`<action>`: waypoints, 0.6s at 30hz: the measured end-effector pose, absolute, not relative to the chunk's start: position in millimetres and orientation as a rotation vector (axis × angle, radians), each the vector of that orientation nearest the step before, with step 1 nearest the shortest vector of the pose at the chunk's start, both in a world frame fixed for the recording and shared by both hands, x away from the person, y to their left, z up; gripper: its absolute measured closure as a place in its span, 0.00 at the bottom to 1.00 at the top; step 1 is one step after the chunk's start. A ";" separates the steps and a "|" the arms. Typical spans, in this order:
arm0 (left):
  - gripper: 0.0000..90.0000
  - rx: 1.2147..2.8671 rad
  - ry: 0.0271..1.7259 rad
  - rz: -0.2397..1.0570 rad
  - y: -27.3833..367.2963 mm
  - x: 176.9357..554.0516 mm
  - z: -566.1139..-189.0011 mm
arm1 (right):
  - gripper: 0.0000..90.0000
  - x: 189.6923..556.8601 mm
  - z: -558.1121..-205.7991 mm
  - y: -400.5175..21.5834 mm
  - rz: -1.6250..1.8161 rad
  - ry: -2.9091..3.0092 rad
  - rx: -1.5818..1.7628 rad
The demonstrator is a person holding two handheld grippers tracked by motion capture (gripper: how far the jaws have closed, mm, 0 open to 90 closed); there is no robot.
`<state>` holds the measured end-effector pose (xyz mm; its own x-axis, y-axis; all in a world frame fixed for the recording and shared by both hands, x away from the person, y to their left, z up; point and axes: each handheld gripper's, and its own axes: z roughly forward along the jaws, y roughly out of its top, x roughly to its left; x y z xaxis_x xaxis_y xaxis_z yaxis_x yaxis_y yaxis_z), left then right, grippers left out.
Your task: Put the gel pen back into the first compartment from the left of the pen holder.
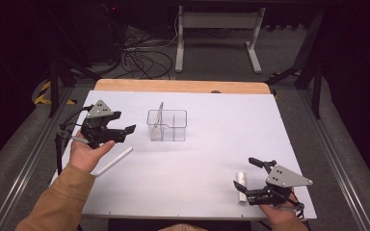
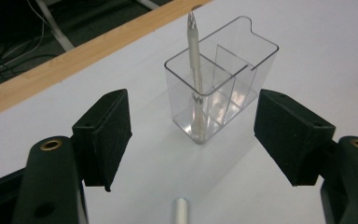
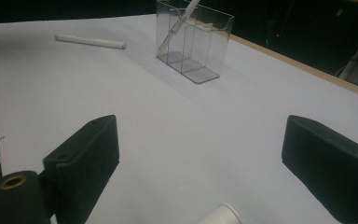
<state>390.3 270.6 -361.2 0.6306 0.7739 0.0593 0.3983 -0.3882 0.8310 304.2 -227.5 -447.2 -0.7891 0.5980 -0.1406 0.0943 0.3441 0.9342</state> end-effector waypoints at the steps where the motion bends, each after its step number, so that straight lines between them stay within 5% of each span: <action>1: 0.31 2.026 0.924 0.561 272.0 390.2 -362.7 | 0.13 304.2 -447.3 -227.7 1.447 2.149 0.605; 18: 0.33 2.062 0.959 0.522 287.3 377.2 -380.9 | 0.13 304.3 -447.5 -227.0 1.443 2.152 0.596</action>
